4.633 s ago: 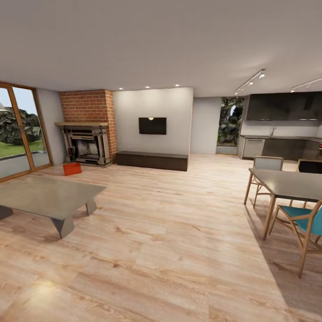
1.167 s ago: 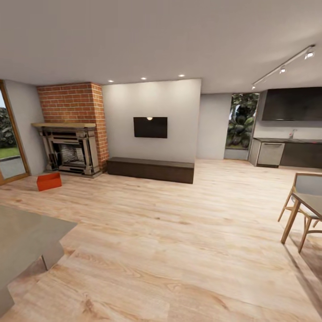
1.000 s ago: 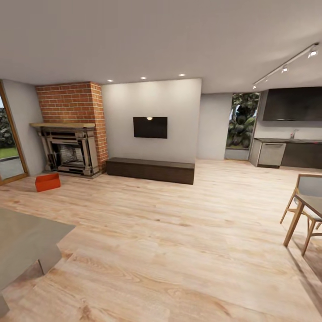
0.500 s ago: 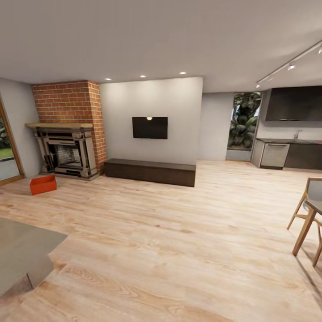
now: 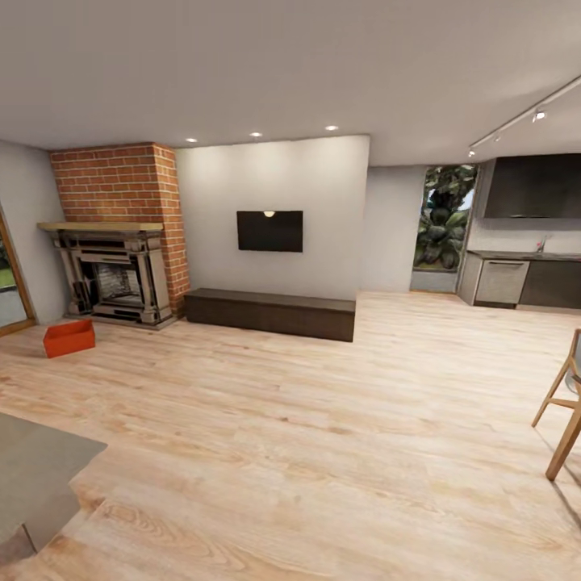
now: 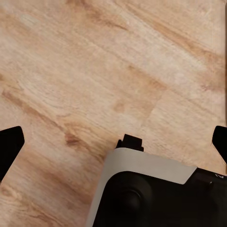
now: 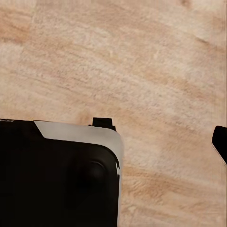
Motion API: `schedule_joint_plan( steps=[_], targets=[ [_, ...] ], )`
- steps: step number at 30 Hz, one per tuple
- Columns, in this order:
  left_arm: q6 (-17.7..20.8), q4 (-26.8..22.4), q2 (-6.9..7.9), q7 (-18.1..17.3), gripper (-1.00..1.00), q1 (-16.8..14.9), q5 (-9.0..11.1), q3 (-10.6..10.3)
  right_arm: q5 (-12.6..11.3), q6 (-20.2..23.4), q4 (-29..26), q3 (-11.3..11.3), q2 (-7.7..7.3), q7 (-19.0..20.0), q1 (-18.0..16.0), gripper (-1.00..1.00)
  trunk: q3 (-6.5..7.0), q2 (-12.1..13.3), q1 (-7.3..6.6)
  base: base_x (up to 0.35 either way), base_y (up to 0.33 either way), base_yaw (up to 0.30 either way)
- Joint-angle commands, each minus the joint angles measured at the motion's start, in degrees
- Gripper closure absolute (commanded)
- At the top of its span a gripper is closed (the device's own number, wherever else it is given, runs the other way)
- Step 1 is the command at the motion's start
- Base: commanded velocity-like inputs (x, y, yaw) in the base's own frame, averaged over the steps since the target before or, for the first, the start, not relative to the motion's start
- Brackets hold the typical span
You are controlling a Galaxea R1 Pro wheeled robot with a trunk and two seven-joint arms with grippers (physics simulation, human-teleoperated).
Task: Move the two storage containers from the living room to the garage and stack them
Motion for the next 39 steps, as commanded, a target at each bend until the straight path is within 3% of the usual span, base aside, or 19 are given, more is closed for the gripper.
schedule_joint_plan(
  steps=[1, 39],
  targets=[
    [-0.2, 0.0, -0.01, 0.0, -1.00, 0.0, 0.2, 0.2, -0.2, -0.3, 0.2, 0.5, 0.01, -0.2, -0.1, -1.00, -0.07, 0.0, 0.04, 0.326, 0.000, 0.000],
    [-0.2, 0.0, -0.01, -0.1, -1.00, 0.0, 0.1, 0.2, -0.1, -0.7, 0.2, 0.4, -0.33, -0.2, -0.1, -1.00, -0.07, 0.0, 0.04, 0.326, 0.000, 0.000]
  ],
)
